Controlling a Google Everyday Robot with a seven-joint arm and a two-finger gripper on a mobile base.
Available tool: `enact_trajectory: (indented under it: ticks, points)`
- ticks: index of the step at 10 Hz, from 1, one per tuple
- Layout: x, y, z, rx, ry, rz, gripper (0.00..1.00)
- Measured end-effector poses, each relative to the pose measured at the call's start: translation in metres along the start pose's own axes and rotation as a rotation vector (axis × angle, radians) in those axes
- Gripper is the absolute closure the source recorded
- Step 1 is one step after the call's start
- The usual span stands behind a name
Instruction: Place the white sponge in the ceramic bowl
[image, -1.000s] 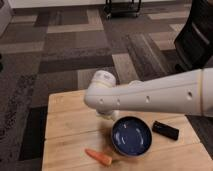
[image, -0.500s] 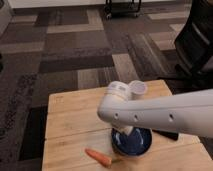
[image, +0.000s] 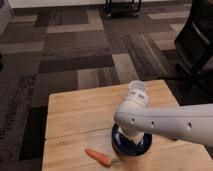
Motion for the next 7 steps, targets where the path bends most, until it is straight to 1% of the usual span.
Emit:
enact_trajectory:
  ticks: [1,2,3,4,7]
  points:
    - [-0.0002,0.0002,0.0,0.0,0.0,-0.001,0.57]
    - [0.0,0.0001,0.0,0.0,0.001,-0.001,0.44]
    - [0.0002,0.0002,0.0003,0.0,0.002,-0.001,0.26]
    - [0.0001,0.0002,0.0003,0.0,0.002,-0.001,0.2]
    - [0.0004,0.0001,0.0004,0.0,0.002,-0.001,0.2]
